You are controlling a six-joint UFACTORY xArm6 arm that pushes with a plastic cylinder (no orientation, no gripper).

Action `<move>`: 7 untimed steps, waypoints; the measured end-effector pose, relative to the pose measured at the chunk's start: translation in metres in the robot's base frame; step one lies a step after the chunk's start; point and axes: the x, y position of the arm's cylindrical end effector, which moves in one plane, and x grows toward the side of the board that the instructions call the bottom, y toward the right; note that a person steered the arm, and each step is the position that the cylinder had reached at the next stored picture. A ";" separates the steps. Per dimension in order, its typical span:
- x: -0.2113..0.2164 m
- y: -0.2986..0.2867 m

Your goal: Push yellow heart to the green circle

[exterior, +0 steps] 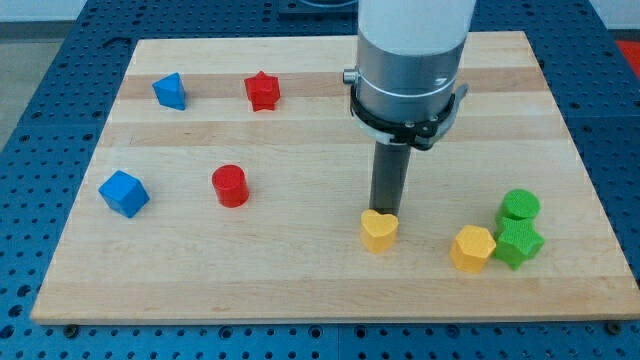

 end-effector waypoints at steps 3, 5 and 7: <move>0.060 -0.082; 0.048 -0.031; 0.014 0.012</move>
